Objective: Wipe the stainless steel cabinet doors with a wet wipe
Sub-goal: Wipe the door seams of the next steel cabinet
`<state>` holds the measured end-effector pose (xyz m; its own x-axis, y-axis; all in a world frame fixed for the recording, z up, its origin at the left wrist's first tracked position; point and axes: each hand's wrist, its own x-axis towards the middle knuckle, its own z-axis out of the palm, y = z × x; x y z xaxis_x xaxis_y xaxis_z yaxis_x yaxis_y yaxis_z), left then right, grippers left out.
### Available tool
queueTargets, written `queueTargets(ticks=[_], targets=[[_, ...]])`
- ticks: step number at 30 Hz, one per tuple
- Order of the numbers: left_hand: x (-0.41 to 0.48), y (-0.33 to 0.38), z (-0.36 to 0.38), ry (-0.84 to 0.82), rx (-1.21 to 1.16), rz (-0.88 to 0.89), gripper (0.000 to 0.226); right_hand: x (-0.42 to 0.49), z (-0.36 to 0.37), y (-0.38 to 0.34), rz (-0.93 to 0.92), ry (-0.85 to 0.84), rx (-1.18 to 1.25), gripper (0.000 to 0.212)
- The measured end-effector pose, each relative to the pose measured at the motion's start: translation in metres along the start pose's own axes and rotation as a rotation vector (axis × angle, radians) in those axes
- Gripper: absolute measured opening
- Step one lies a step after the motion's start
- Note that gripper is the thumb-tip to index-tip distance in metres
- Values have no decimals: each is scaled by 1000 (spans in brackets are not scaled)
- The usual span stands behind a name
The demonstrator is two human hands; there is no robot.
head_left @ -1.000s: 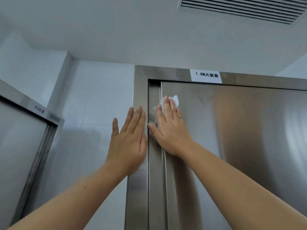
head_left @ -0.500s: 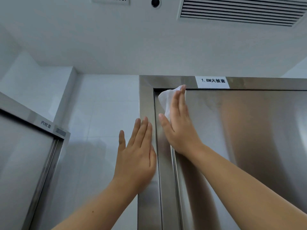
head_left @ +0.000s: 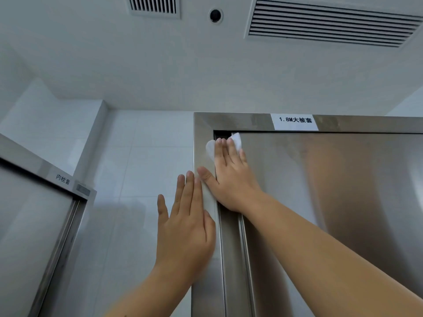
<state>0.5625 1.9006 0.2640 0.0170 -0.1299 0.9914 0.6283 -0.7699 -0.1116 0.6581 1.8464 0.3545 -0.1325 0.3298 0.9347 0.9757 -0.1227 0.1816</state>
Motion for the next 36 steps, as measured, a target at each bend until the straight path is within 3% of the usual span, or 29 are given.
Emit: queueTargets(ticks=[13,31,36], targets=[[-4,1,-1,38,20,-3,61,1,0,1,-77,20,-57,73],[-5,0,-3,30,18,22,59,31,-11,-4,-7,-24,-61,70],[-8,0,-4,12,-2,36,60,2,3,-2,-70,20,-44,68]])
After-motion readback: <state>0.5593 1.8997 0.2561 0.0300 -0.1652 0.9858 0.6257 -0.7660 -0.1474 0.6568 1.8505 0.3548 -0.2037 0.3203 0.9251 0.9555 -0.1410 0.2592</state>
